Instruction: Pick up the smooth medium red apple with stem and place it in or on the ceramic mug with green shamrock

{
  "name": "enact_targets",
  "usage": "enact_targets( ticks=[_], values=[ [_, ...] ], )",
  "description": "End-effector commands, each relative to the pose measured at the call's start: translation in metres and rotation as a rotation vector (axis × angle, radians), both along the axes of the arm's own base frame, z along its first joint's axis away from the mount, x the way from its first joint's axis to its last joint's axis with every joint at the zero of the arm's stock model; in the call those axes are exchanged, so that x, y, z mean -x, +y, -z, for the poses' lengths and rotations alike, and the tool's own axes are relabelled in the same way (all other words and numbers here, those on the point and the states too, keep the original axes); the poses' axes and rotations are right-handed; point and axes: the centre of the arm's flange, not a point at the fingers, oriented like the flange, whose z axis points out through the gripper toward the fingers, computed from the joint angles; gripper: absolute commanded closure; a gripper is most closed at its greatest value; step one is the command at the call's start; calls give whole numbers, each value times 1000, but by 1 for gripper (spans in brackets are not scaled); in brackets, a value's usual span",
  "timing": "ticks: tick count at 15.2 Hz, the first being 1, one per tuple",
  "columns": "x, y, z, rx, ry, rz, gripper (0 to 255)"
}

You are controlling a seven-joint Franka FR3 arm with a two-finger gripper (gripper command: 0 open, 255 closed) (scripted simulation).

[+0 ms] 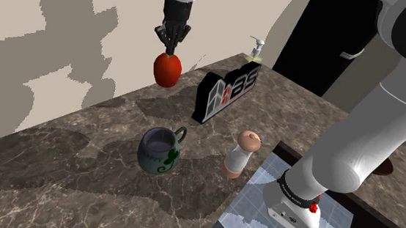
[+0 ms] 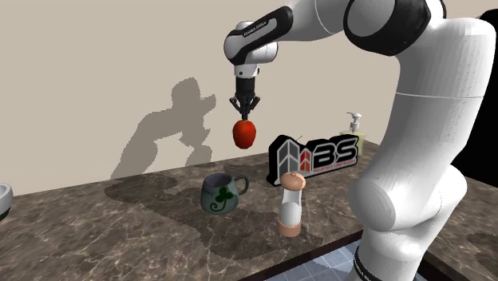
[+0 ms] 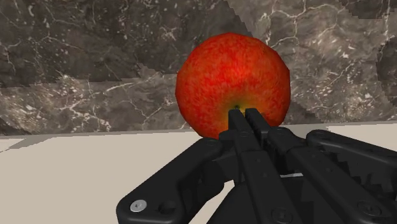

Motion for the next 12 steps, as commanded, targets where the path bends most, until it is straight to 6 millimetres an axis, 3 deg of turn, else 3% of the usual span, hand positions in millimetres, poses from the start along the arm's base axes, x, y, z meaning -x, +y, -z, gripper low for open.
enact_targets(
  ticks=[1,9,12],
  values=[
    [1,0,-11,0,0,0,255],
    [1,0,-51,0,0,0,255],
    [33,20,-63,0,0,0,255]
  ],
)
